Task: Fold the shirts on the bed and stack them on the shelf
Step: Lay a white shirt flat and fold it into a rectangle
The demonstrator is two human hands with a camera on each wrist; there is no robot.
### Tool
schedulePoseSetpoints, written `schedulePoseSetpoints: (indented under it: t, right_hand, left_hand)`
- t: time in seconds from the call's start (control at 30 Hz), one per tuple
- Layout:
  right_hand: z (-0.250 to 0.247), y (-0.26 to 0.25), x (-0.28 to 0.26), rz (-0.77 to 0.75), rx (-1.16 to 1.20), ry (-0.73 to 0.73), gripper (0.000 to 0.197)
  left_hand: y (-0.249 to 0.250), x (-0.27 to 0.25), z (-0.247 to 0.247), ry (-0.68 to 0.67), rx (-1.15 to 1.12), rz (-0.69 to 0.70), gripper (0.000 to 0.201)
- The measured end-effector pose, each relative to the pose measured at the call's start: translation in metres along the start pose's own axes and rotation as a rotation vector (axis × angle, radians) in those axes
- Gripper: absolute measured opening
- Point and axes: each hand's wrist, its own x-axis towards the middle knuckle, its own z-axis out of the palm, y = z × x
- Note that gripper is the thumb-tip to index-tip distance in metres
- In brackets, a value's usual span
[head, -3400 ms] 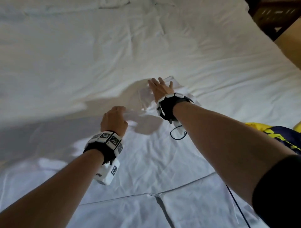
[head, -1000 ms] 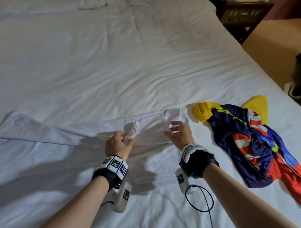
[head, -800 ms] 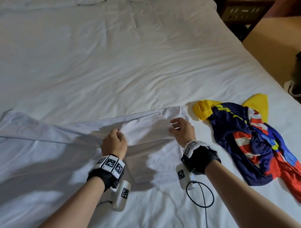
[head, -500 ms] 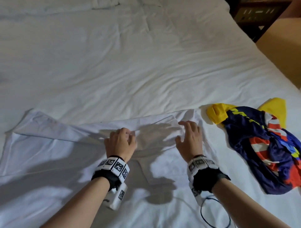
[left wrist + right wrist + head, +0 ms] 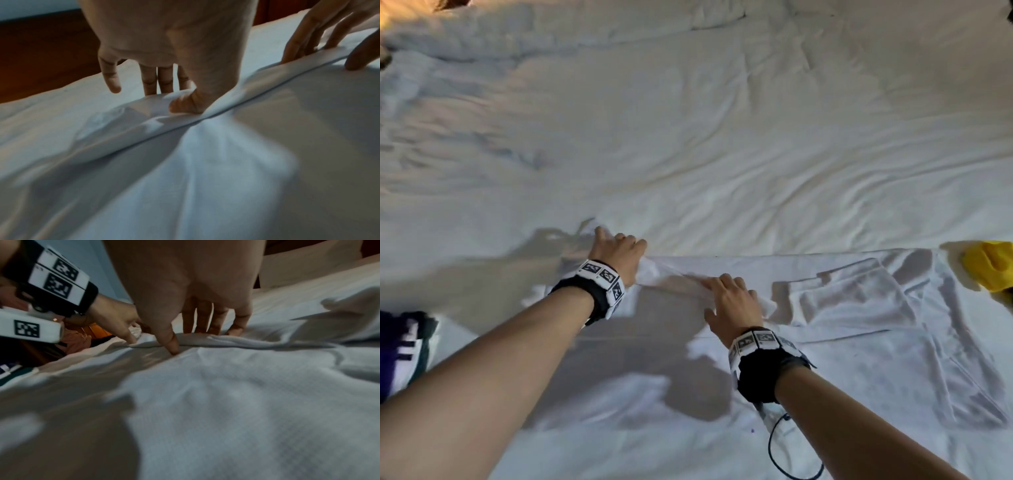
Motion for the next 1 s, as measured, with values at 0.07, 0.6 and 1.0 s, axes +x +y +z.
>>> schedulePoseSetpoints:
  t: [0.07,0.6,1.0]
  right_hand:
    - [0.0,0.0,0.004,0.013,-0.015,-0.004,0.041]
    - [0.026,0.014,-0.027,-0.13,0.0,0.342,0.018]
    - [0.029,0.021,-0.034,-0.136,-0.012,0.299,0.019]
  left_hand:
    - [-0.019,-0.006,0.0,0.062,0.021,-0.058,0.032]
    - [-0.061,-0.126,0.148,0.554,-0.407,-0.211,0.021]
    - [-0.056,-0.143,0.152,0.495,-0.518,-0.251,0.026]
